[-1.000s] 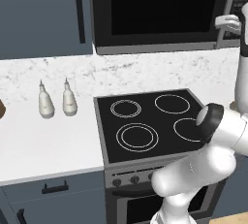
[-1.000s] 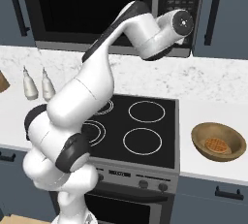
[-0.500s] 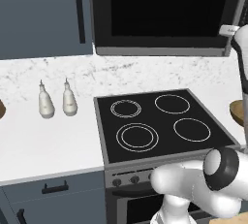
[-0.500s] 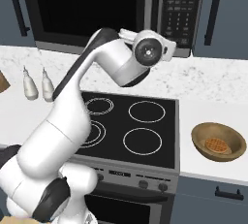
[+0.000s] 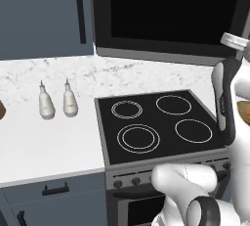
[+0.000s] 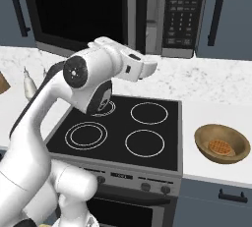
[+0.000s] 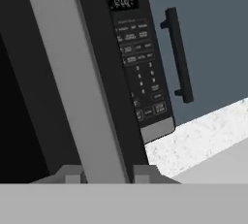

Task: Open the microwave, place the bowl with waffle inside the microwave, then close the microwave door and turn it on.

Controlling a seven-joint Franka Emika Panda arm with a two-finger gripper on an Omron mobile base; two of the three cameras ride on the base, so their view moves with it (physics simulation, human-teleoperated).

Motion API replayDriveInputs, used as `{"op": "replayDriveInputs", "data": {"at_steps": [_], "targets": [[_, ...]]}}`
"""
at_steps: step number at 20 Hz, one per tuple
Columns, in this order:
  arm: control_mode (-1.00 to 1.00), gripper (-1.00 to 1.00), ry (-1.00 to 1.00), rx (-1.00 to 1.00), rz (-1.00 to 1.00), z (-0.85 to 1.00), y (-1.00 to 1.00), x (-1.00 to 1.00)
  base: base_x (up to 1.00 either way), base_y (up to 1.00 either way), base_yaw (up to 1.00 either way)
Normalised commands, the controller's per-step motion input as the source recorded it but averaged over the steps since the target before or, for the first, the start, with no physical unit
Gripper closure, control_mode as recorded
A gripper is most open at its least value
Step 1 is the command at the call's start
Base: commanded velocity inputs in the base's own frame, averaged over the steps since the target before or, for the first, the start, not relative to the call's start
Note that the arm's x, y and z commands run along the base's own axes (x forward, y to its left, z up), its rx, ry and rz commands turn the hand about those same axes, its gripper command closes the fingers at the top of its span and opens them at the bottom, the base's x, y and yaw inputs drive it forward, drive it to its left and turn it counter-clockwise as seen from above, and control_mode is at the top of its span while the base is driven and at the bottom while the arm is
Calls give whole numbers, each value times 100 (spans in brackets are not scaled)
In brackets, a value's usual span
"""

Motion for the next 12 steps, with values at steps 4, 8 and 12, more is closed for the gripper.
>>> {"op": "replayDriveInputs", "data": {"at_steps": [4,8,12], "targets": [[-100,100,2,-9,-31,0,13,-100,0,0,0],[-100,100,3,-14,-30,0,17,-100,0,0,0],[-100,100,0,-14,-28,-3,18,-100,0,0,0]]}}
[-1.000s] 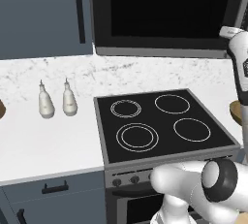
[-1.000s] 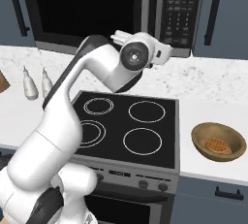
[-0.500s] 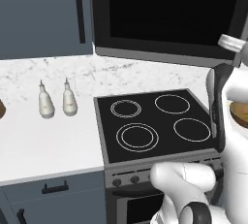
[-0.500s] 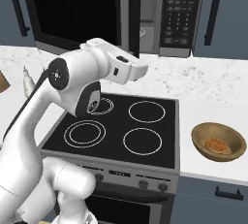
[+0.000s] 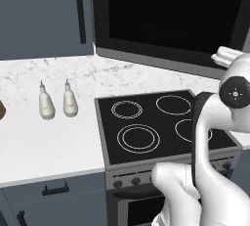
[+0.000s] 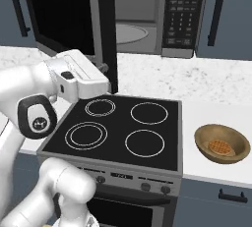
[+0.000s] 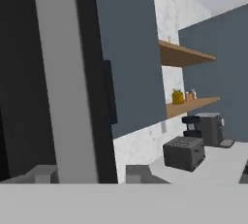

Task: Open the microwave, place the bowl with waffle inside the microwave, then close the microwave door and turn it on.

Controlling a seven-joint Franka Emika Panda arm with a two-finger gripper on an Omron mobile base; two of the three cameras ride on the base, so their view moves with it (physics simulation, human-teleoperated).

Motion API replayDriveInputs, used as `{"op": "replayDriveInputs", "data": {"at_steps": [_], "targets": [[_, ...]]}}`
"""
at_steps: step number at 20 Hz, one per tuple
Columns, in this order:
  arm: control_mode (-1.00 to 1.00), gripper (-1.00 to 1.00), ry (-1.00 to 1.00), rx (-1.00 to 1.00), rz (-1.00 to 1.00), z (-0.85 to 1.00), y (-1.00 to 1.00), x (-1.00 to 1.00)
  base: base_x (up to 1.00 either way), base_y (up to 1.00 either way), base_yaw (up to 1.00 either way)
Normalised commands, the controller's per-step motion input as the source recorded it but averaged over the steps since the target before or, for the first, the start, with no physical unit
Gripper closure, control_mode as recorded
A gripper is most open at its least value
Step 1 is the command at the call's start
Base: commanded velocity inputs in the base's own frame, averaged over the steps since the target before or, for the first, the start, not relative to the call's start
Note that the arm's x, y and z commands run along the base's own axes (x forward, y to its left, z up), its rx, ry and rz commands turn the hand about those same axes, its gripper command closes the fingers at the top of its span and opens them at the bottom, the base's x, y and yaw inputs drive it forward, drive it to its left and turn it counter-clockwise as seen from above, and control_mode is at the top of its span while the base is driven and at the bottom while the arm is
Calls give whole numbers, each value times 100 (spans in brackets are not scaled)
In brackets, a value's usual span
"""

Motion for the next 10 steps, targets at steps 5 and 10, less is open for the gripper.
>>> {"op": "replayDriveInputs", "data": {"at_steps": [5,10], "targets": [[-100,100,0,-13,-24,-20,33,-100,0,0,0],[-100,-100,4,-22,-13,-36,74,-58,0,0,0]]}}
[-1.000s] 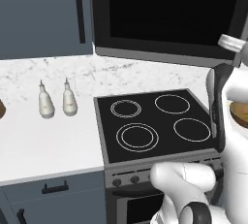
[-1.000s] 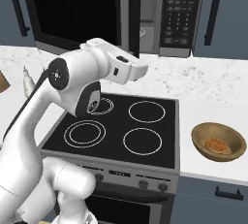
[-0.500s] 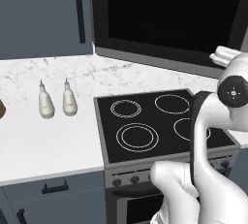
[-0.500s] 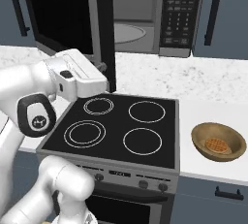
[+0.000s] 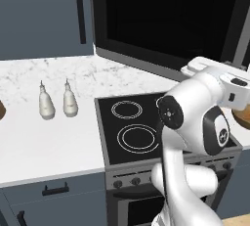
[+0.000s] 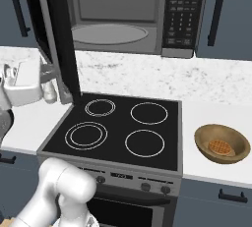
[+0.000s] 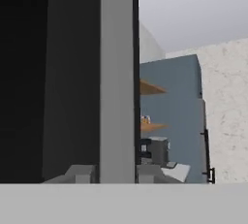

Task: Open the microwave, place the bowl with waffle inside the microwave, then close the microwave door and turn it on.

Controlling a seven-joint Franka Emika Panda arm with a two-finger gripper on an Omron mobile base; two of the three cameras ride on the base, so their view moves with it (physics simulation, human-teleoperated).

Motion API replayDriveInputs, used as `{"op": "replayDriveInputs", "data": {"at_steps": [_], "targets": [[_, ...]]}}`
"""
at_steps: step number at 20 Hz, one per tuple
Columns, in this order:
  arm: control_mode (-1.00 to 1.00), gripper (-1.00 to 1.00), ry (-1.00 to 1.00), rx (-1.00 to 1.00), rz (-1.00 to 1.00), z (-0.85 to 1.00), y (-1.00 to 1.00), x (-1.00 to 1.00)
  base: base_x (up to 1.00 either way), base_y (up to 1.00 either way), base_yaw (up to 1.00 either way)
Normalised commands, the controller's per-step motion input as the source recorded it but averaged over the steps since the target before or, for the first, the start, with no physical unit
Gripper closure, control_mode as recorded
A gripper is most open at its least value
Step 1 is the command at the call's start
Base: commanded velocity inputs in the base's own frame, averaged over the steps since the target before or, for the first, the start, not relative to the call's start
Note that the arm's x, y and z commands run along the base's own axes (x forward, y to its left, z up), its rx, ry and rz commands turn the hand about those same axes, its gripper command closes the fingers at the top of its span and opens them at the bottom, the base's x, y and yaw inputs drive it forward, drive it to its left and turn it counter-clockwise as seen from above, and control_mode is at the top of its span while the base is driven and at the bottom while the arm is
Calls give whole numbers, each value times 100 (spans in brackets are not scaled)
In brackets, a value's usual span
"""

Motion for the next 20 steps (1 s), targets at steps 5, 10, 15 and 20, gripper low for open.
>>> {"op": "replayDriveInputs", "data": {"at_steps": [5,10,15,20], "targets": [[-100,-100,2,-4,-2,-5,16,0,0,0,0],[-100,-100,6,0,0,-16,0,0,0,0,0],[-100,-100,5,0,1,-11,1,-19,0,0,0],[-100,-100,0,0,7,0,5,-55,0,0,0]]}}
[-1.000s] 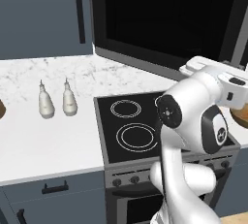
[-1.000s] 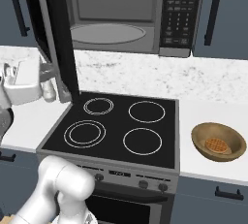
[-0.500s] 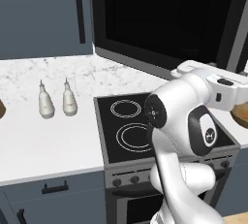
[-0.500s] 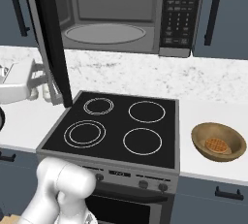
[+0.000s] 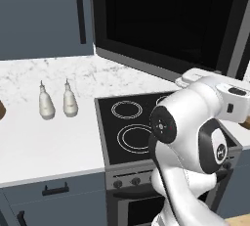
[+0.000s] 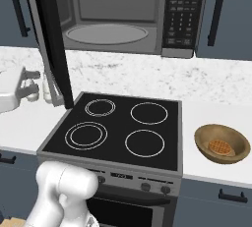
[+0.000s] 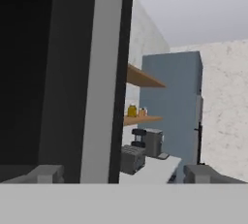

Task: Open the microwave, place the bowl with waffle inside the microwave, then close the microwave door and turn it on.

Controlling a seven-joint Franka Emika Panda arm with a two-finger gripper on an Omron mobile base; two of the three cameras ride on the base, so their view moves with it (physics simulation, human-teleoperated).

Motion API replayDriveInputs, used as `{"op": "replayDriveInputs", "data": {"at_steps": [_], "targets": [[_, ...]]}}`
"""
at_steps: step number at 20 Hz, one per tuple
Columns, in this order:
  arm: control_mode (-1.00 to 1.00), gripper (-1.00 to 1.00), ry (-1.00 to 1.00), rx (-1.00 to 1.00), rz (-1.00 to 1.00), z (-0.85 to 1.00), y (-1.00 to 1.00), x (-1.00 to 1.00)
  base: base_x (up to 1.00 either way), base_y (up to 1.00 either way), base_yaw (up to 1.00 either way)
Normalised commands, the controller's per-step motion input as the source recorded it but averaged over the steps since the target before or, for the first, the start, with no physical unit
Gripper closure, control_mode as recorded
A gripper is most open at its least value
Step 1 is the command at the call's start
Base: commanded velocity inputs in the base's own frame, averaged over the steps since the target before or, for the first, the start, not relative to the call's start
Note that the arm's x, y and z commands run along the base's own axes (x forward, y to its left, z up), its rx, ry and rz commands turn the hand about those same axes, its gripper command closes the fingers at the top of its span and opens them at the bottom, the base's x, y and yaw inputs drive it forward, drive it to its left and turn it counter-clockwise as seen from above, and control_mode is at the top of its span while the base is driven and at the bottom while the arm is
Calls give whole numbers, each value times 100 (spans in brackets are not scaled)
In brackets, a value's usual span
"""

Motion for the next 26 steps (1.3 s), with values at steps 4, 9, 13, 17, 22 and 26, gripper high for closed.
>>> {"op": "replayDriveInputs", "data": {"at_steps": [4,9,13,17,22,26], "targets": [[-100,-100,9,0,39,0,-9,-20,0,0,0],[-100,-100,8,10,64,-8,-49,-1,0,0,0],[-100,-100,6,23,64,-13,-47,2,0,0,0],[-100,-100,0,39,55,-1,-57,21,0,0,0],[-100,-100,0,44,47,0,-65,62,0,0,0],[-100,-100,2,35,49,-30,-57,81,0,0,0]]}}
